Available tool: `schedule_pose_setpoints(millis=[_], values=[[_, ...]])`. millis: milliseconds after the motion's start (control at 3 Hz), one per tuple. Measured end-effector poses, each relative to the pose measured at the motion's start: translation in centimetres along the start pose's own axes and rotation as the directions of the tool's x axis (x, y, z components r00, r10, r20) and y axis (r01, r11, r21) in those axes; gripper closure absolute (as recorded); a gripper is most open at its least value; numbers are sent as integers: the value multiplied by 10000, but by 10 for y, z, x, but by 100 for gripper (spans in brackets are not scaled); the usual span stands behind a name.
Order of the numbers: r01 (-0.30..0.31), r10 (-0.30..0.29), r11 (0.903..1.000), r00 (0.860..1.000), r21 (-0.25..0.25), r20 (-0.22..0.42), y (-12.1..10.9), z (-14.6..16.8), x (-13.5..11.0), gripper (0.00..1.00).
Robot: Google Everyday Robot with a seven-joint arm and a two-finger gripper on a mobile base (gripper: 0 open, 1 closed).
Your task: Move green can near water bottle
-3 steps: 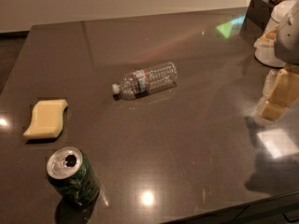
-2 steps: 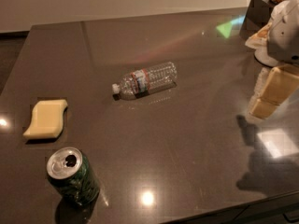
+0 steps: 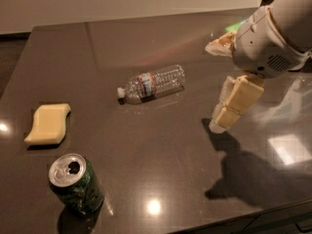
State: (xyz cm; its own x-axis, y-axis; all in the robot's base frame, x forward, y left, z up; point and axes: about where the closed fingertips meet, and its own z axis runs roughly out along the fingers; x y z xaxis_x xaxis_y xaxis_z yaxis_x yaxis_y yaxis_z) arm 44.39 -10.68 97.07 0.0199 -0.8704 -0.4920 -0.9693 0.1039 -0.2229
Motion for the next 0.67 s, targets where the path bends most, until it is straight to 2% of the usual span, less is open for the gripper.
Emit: schedule_pose_setpoints(millis=[333,667], values=[[420,-384,9981,9960,-443,809,9,23,-22,0],[893,-762,9920,9870,-889,1413,23,44,-42,0]])
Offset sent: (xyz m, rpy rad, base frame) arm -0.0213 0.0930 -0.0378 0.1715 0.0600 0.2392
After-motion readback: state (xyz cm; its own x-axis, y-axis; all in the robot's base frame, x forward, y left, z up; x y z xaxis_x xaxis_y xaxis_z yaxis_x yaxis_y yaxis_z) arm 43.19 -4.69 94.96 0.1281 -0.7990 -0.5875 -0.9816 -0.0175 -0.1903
